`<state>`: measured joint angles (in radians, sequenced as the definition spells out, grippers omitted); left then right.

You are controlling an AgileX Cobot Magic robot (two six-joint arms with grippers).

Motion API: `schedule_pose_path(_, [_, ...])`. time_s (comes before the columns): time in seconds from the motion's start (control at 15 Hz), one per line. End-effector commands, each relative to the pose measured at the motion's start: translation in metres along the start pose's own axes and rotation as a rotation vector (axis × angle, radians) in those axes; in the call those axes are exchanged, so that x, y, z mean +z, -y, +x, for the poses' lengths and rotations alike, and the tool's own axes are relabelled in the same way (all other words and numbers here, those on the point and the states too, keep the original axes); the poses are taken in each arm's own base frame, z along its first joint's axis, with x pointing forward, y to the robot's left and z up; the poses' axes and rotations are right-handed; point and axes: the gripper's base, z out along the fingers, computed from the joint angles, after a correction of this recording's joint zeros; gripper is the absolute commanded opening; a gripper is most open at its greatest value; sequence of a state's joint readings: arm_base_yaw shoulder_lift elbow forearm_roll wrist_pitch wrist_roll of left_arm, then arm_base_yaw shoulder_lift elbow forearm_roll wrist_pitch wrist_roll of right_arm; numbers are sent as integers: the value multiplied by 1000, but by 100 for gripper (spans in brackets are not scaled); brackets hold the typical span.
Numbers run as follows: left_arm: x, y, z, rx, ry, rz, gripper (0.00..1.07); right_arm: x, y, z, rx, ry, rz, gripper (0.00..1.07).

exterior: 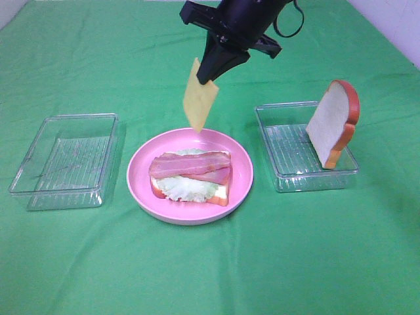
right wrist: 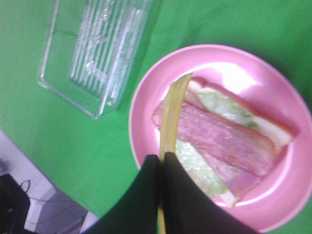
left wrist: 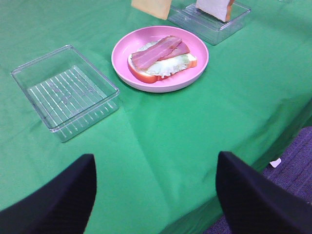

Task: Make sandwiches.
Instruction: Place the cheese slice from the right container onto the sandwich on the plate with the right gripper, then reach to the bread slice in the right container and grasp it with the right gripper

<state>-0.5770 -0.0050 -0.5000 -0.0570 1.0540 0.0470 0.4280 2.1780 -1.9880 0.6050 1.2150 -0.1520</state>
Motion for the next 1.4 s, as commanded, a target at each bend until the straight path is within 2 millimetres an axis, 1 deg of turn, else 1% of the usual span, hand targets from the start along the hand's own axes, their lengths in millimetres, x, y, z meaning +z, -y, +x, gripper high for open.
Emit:
schedule_pose_path(0.07, [-3,0,1,1,31,5,67,26,-10,7,-31,-53,-57,0])
schedule_pose_path(0.13, [-3,0,1,2,31,5,67,47,-13,8,-28,-84,-69,0])
schedule_pose_path(0.2, [-3,0,1,2,31,5,67,61,-16,9,-24,-101,-87,0])
schedule_pose_path(0.27, [-3,0,1,2,31,5,67,65,-16,9,-16,-108,-98,0])
schedule_pose_path(0.33, [-3,0,1,2,31,5,67,77,-16,10,-5,-125,-112,0])
schedule_pose_path(0.4, [-3,0,1,2,31,5,67,84,-11,9,15,-128,-102,0])
schedule_pose_path(0.53, [-3,0,1,2,31,5,67,88,-4,8,44,-127,-63,0])
schedule_pose_path(0.6, [-3,0,1,2,31,5,67,88,0,7,51,-114,-12,0])
schedule_pose_path(0.67, [-3,0,1,2,31,5,67,88,10,8,84,-117,98,0])
schedule_pose_path(0.87, [-3,0,1,2,31,5,67,87,19,9,114,-123,198,0])
schedule_pose_path(0.93, [-3,0,1,2,31,5,67,86,21,9,118,-123,216,7])
schedule_pose_path(1.0, [-3,0,1,2,31,5,67,87,22,9,124,-122,229,18])
schedule_pose_path(1.13, [-3,0,1,2,31,5,67,86,24,9,117,-118,244,49])
schedule_pose_path(1.2, [-3,0,1,2,31,5,67,86,25,9,112,-118,264,62])
schedule_pose_path(1.27, [-3,0,1,2,31,5,67,85,28,9,116,-120,293,69])
schedule_pose_path(1.4, [-3,0,1,2,31,5,67,78,31,10,142,-143,368,70])
